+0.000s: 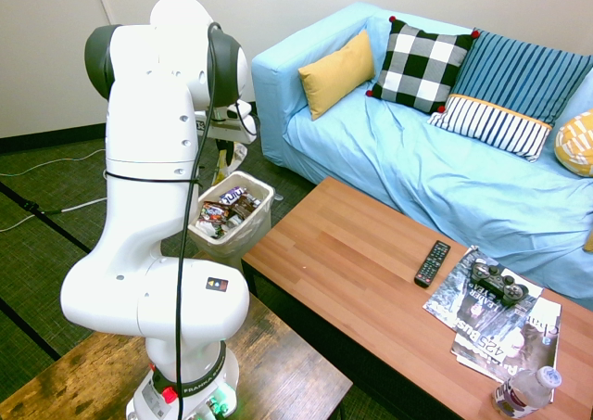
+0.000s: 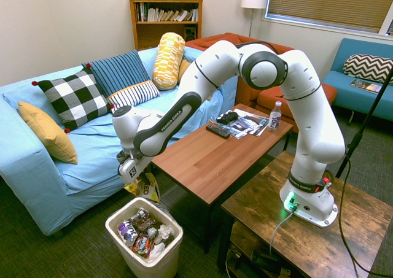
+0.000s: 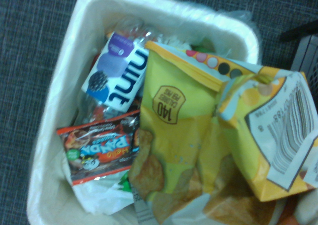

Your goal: Throw the chip bag in the trash bin

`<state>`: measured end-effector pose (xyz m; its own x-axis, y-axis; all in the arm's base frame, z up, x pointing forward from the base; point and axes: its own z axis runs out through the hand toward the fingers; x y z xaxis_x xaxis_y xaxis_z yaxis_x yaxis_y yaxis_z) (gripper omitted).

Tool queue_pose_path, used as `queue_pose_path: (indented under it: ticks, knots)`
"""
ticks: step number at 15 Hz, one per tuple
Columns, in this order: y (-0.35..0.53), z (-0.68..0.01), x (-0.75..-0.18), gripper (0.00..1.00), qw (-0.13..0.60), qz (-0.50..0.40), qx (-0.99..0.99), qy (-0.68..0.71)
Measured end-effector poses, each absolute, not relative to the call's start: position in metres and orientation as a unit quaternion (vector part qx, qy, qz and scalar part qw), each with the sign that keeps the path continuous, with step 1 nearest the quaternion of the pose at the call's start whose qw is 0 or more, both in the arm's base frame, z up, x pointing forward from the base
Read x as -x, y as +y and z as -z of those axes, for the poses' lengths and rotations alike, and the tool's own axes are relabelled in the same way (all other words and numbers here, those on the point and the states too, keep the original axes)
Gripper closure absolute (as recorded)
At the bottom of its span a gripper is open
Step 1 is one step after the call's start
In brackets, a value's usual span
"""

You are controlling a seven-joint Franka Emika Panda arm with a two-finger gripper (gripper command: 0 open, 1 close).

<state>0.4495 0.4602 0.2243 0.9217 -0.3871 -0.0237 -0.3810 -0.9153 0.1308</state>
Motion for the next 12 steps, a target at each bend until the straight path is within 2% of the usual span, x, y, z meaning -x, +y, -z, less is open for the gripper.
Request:
queue_pose_path:
  ticks: [3, 12]
  knots:
    - [0.476, -0.219, -0.432, 0.0, 0.065, 0.026, -0.982, -0.177]
    - [0.477, -0.213, -0.428, 0.0, 0.07, 0.029, -0.982, -0.173]
